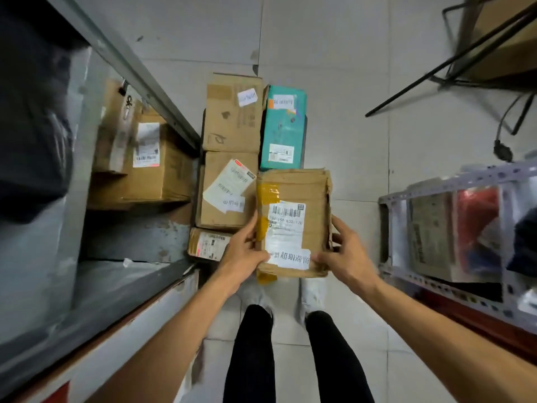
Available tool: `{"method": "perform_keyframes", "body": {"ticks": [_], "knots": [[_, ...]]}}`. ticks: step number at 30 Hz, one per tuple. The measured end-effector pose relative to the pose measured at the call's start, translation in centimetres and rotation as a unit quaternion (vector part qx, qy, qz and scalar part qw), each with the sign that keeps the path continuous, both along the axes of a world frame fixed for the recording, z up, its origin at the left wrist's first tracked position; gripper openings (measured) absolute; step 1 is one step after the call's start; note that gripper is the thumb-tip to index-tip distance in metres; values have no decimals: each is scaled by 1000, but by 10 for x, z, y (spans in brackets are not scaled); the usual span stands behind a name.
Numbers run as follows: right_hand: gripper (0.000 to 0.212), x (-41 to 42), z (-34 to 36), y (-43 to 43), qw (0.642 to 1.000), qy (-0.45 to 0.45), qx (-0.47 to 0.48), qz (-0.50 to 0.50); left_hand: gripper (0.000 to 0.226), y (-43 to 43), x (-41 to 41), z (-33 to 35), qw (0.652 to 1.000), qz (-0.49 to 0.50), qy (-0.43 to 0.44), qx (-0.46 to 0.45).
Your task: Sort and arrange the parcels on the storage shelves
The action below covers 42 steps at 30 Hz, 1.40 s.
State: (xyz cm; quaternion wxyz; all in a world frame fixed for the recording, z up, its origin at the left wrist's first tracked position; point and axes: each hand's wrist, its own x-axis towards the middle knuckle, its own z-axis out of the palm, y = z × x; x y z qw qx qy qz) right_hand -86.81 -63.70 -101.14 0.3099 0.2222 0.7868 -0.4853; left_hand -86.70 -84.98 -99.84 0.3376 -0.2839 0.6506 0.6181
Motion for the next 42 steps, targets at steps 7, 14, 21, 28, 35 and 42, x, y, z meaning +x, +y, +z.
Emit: {"method": "perform_keyframes", "body": {"ticks": [7,14,21,28,35,42], "knots": [[93,1,-76,-6,998,-42,-12,-40,99,0,7,-64,996,-36,11,-85],[92,-26,-109,-10,995,-49,-23,-83,101,8,-4,-87,989,-80,52,-114],[92,-34,-131,-13,992,-47,-52,-108,102,13,-10,-92,980,-122,79,-137],[92,-31,-130,-22,997,-44,-32,-60,92,7,-14,-81,952,-235,103,-168],[78,-54,-96,-22,996,-80,30,36,82,3,-41,-65,890,-350,104,-274],[64,-68,-49,-26,981,-54,89,164,81,12,-67,-33,827,-431,90,-350]]}}
